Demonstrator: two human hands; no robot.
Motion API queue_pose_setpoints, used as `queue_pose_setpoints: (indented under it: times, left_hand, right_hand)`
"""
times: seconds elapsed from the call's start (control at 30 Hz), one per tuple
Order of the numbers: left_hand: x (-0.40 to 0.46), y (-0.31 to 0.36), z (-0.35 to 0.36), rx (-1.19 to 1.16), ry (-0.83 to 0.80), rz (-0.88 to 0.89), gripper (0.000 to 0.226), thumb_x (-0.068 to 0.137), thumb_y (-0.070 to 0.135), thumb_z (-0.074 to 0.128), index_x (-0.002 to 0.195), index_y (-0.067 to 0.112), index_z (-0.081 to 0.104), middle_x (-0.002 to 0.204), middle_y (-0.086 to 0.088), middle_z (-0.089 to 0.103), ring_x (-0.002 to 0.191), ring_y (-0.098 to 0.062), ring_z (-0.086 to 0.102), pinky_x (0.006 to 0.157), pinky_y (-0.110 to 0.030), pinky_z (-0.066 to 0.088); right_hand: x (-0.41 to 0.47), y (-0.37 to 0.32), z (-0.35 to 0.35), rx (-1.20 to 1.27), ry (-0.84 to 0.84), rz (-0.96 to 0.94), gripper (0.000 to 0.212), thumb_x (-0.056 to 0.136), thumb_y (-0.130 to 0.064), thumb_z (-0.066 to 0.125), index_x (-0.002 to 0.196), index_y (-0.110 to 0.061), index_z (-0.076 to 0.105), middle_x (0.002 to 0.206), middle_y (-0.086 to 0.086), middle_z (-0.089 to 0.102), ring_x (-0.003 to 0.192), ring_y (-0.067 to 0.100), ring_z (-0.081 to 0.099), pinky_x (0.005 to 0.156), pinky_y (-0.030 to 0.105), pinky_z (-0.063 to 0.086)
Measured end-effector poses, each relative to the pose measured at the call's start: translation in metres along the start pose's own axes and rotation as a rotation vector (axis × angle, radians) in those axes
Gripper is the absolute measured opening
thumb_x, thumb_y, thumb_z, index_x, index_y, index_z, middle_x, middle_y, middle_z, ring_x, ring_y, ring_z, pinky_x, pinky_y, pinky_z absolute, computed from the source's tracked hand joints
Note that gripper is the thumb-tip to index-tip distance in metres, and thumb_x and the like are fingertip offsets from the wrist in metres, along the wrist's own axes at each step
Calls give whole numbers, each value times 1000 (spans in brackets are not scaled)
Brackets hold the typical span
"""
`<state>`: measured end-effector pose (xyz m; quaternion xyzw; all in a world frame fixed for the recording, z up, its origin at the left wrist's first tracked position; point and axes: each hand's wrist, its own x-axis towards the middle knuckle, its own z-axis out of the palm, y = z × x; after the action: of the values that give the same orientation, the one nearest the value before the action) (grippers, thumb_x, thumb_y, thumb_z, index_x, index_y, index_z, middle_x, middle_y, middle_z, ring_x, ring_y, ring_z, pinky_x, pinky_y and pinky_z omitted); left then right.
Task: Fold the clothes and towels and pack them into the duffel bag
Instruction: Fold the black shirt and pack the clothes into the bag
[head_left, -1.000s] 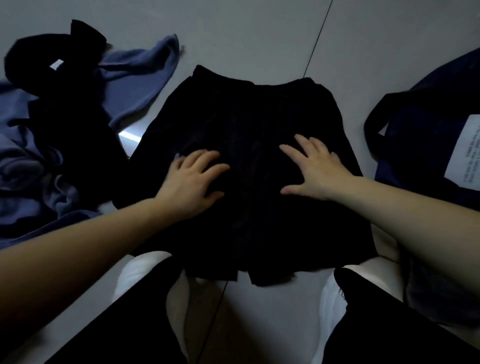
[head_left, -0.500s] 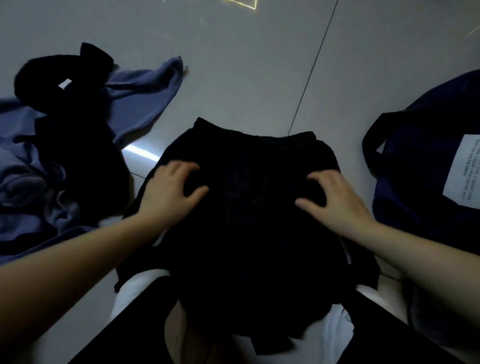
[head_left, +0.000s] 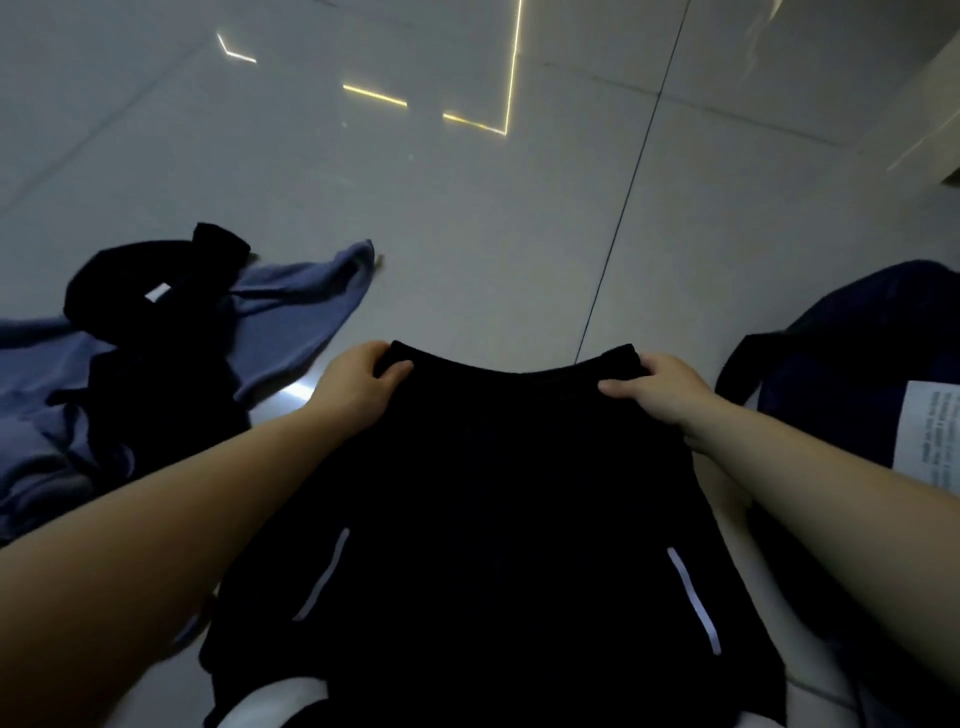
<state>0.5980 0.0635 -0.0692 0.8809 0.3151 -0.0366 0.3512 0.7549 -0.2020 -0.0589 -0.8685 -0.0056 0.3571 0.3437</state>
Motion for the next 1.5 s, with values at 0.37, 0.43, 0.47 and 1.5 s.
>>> queue_pose_setpoints:
  times: [0.37, 0.43, 0.47, 1.5]
  left_hand:
    - [-45, 133, -177, 64, 317, 380, 24, 88, 16, 67, 110, 5, 66, 105, -16, 67, 98, -29, 61, 79, -28, 39]
    - [-74, 152, -209, 114, 290, 395, 29, 78, 11, 77, 105, 6, 68, 97, -14, 67, 86, -22, 58, 72, -24, 35]
    - [-91, 159, -223, 158, 260, 398, 32, 74, 10, 80, 103, 6, 68, 92, -12, 65, 84, -20, 56, 69, -23, 33]
    - [-281, 191, -288, -372, 435, 650, 19, 90, 14, 62, 101, 29, 64, 100, 0, 66, 89, -17, 65, 80, -34, 51]
  right_hand:
    - [-130, -128, -117, -191, 322, -344, 25, 80, -13, 72, 104, -11, 66, 106, 13, 66, 99, 31, 62, 90, 40, 52]
    - [-178, -143, -131, -222, 360, -385, 22, 78, -11, 70, 99, -10, 65, 99, 14, 65, 94, 31, 62, 82, 37, 51]
    - [-201, -146, -136, -252, 370, -397, 19, 79, -11, 68, 98, -10, 64, 97, 14, 64, 92, 31, 61, 79, 36, 50]
    - [-406, -107, -161, 56, 538, -802, 22, 84, 0, 60, 96, -20, 60, 87, 5, 63, 79, 21, 58, 69, 31, 45]
